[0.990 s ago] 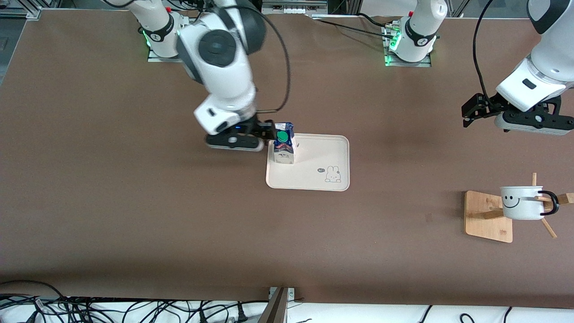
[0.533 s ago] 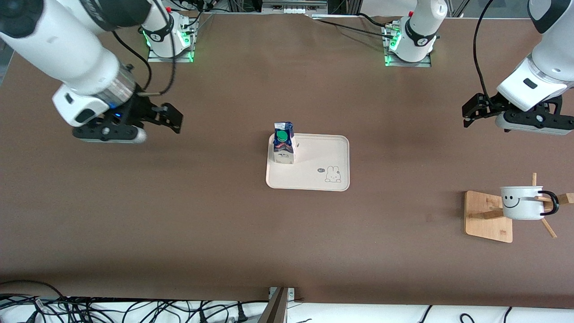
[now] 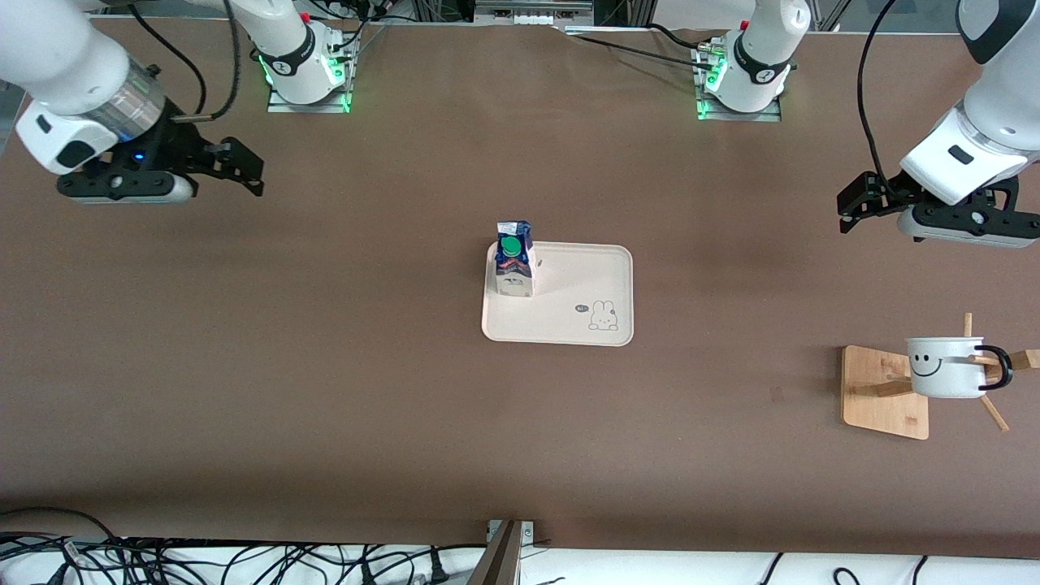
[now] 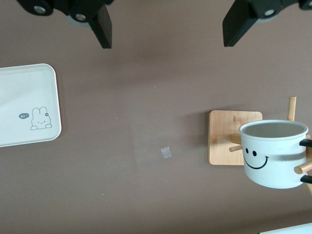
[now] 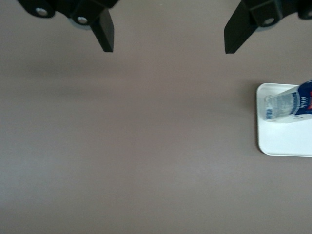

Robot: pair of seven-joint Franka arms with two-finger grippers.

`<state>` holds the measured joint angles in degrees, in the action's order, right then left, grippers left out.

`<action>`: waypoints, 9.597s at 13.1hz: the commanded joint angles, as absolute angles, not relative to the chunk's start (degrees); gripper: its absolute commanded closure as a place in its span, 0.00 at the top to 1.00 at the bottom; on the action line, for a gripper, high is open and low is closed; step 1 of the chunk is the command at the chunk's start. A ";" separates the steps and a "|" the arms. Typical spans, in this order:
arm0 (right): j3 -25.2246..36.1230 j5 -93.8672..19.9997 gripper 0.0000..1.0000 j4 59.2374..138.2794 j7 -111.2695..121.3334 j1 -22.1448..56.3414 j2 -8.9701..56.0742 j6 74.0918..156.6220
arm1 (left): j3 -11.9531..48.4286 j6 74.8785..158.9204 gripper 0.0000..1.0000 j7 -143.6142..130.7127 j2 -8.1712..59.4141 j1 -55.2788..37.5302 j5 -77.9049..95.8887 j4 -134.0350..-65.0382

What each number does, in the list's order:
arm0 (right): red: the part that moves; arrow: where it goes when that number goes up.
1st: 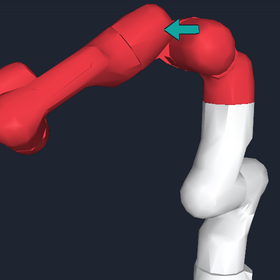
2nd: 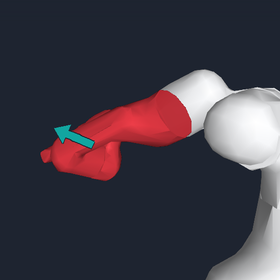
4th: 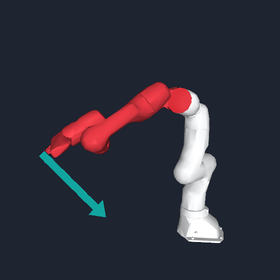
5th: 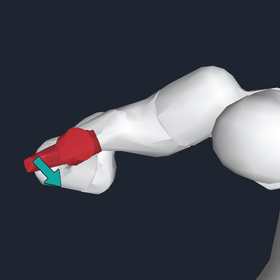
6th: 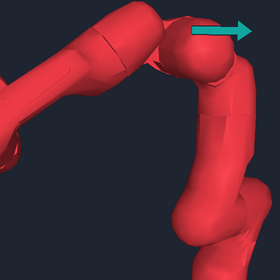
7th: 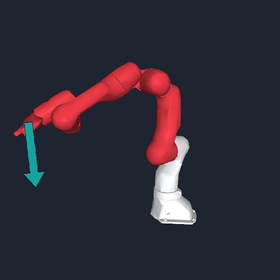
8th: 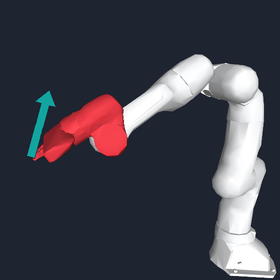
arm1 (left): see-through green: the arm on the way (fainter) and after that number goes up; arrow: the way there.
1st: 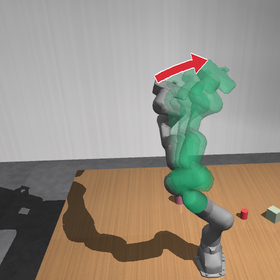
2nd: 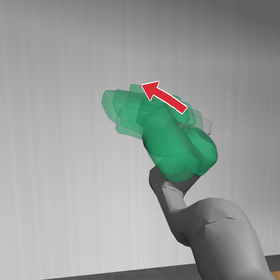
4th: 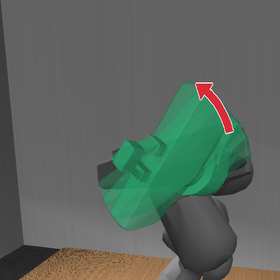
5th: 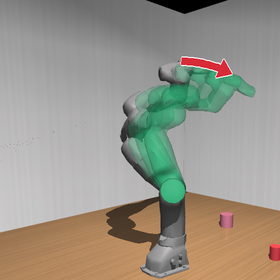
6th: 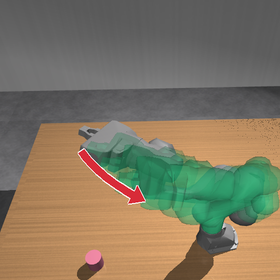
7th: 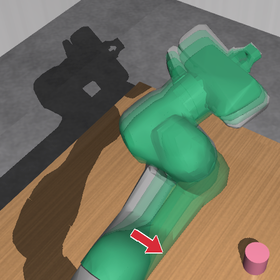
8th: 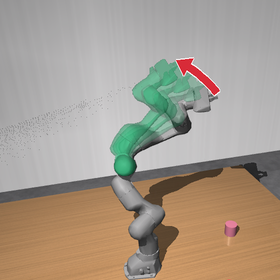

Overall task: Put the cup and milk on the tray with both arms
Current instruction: 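Open the right gripper and withdraw it from the carton, then move the left gripper to the white mug on the stand, then grasp the white mug rim with the left gripper, then lift the white mug off the stand peg with the left gripper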

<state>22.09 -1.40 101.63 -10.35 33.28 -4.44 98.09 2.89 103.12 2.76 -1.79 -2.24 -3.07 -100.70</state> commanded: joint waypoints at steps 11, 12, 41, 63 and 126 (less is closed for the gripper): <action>0.61 -1.06 1.00 95.29 -1.93 7.30 -1.50 98.44 | 2.02 100.28 1.00 3.52 -0.01 -0.71 3.14 -98.35; 0.88 -1.14 1.00 94.93 -2.02 6.86 -1.49 97.65 | 2.02 100.28 1.00 3.43 0.70 0.95 5.51 -98.35; 1.93 -1.06 1.00 93.87 -2.90 6.50 -0.53 98.70 | 2.46 113.80 1.00 -8.54 10.55 4.91 -3.51 -97.63; 6.42 -1.23 1.00 93.96 -2.81 9.23 0.35 98.78 | 2.81 150.81 1.00 -4.22 11.69 11.51 -2.64 -113.46; 6.68 0.79 1.00 94.04 -2.11 10.28 0.44 101.69 | 28.64 139.57 0.01 -9.49 9.57 10.46 -1.41 -111.45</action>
<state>6.66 0.21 94.53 -2.91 10.36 0.43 102.25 27.20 140.45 -9.74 8.85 10.05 -1.77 -111.65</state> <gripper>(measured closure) 0.000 0.912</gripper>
